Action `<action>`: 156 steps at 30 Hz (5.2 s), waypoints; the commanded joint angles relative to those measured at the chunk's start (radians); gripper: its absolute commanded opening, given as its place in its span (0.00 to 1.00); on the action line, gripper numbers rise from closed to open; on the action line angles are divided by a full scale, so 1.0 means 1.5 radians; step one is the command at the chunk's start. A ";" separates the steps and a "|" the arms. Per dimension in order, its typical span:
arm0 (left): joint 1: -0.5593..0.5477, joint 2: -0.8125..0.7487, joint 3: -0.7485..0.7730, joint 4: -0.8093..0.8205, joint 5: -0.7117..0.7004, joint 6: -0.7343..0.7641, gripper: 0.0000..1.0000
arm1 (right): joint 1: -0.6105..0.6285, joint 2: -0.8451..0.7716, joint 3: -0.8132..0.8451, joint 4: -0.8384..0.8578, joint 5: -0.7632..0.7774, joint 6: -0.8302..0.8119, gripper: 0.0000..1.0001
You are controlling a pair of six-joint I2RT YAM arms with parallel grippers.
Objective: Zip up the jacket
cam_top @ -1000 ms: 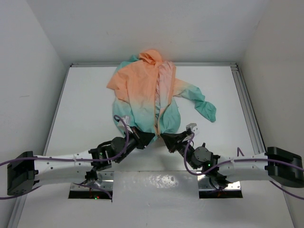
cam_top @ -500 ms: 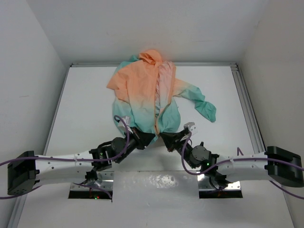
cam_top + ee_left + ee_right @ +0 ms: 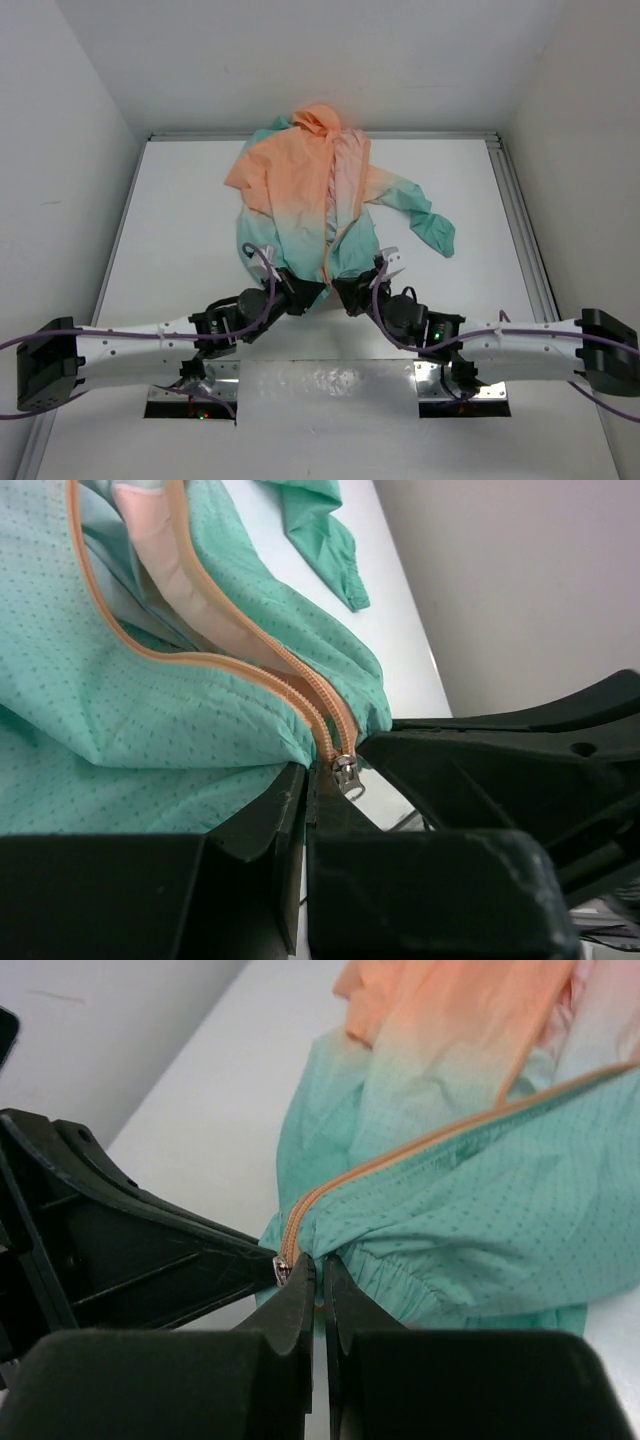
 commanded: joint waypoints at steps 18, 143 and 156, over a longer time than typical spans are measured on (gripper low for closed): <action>-0.012 -0.040 -0.014 -0.049 0.131 0.040 0.00 | 0.003 0.159 0.267 -0.457 0.072 0.204 0.00; 0.375 0.229 0.197 -0.216 0.083 0.134 0.40 | 0.011 0.284 0.079 -0.177 0.112 0.567 0.00; 0.086 0.005 -0.015 -0.201 0.169 0.042 0.30 | 0.010 0.196 -0.003 -0.154 0.102 0.582 0.00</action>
